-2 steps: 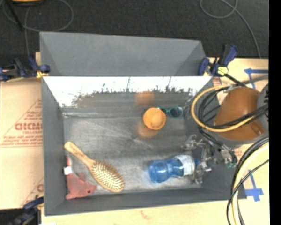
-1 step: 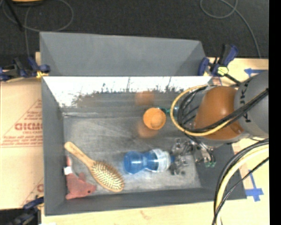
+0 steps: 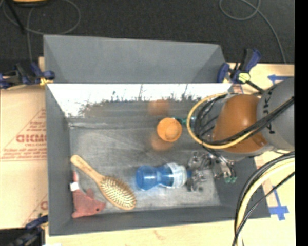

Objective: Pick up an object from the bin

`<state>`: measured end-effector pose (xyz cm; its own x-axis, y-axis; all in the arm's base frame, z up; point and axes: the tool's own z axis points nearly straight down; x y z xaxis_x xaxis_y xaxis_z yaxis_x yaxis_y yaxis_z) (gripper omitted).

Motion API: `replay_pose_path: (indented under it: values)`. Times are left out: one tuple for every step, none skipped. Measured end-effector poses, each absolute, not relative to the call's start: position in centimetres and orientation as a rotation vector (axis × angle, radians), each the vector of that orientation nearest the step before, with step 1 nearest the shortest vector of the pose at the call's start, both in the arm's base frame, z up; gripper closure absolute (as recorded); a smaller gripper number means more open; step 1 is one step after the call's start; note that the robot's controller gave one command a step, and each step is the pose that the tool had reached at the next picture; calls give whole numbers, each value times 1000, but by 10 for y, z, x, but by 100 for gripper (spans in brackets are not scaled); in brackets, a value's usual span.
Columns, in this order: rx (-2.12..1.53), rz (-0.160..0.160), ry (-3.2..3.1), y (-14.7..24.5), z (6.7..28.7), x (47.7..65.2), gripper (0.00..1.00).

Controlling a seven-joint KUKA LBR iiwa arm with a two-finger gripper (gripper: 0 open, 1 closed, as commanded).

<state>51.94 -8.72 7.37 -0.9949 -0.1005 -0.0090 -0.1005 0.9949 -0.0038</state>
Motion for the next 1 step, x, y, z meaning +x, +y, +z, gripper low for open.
replay_pose_path:
  values:
    - [-278, -5, 3124, -103, 215, 497, 100]
